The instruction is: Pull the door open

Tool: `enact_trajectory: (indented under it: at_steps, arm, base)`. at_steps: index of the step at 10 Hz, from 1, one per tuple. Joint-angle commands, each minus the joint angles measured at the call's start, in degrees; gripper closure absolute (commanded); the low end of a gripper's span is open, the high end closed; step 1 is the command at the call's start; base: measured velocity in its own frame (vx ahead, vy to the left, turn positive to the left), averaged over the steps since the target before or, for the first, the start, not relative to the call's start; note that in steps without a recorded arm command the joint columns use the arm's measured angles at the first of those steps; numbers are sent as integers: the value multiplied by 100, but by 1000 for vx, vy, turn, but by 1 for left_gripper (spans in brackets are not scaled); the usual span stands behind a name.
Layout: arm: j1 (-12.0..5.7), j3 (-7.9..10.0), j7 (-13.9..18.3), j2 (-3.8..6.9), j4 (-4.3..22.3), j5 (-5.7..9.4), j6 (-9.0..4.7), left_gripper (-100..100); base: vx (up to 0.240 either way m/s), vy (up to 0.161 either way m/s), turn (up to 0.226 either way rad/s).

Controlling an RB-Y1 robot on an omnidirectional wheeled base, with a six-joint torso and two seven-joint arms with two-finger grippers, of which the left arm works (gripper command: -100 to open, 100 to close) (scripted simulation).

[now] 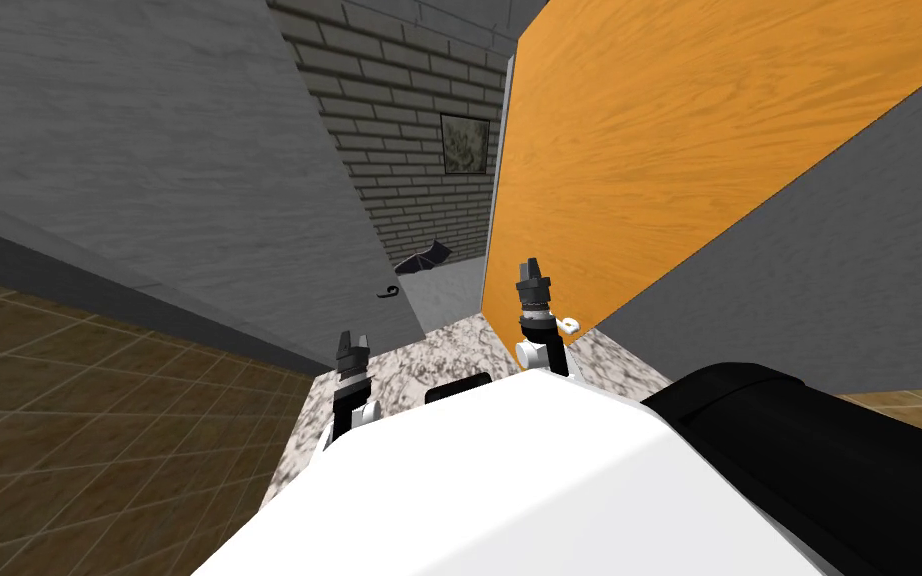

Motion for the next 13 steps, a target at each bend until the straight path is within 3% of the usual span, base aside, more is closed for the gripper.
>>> enact_trajectory:
  at_steps: [1, 13]
  arm:
    - [-44, 26, 27, 31, 212, 17, -34, -100]
    - [-345, 162, 144, 142, 1655, 96, -202, -100]
  base:
    - [103, -4, -38]
    - [101, 1, -34]
